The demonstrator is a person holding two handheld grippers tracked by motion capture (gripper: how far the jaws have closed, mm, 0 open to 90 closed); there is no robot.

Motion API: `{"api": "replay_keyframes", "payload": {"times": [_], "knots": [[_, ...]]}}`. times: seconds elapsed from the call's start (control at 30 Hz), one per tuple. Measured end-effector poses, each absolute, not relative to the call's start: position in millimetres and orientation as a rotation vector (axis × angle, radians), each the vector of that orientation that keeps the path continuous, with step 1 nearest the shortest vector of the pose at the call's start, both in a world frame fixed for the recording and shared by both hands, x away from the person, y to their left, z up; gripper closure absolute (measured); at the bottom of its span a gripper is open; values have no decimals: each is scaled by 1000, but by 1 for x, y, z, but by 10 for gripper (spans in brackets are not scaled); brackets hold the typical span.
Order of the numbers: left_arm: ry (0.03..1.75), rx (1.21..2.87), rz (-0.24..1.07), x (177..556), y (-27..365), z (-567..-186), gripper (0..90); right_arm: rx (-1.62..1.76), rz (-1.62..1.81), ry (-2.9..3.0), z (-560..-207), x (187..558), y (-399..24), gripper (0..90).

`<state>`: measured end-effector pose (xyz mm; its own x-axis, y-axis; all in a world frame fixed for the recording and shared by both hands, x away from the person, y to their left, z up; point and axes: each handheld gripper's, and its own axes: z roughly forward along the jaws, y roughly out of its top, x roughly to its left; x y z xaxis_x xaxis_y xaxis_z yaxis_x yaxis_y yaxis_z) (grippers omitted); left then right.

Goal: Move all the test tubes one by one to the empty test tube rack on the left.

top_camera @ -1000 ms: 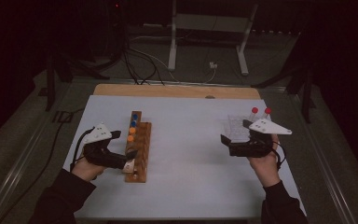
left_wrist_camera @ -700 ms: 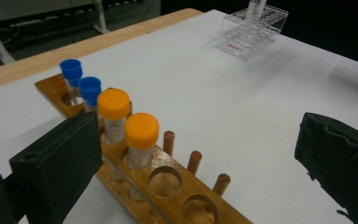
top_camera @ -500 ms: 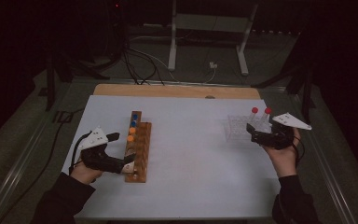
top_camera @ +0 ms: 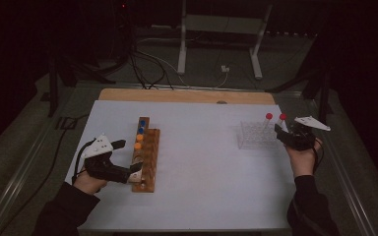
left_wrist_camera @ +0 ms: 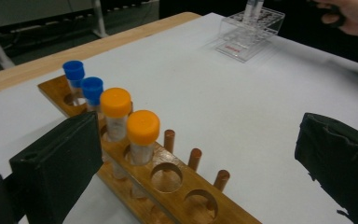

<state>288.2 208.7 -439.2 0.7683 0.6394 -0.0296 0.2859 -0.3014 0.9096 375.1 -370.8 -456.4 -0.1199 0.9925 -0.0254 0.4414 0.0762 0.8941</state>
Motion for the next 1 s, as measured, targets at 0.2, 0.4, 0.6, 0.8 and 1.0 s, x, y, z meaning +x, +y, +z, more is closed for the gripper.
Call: {"api": "replay_keyframes", "payload": {"times": [0.2,0.4,0.6,0.8,1.0], "knots": [[704,1891,417,289,210,-439,16,1504,980,1657,-462,391,-376,522],[710,1891,394,290,211,-441,16,1539,973,1660,-467,403,-377,573],[702,1893,397,289,210,-440,16,1557,954,1659,-468,413,-378,624],[709,1889,394,289,212,-440,16,1562,944,1665,-469,418,-377,703],[708,1893,392,290,212,-441,16,1560,942,1666,-468,419,-376,736]]}}
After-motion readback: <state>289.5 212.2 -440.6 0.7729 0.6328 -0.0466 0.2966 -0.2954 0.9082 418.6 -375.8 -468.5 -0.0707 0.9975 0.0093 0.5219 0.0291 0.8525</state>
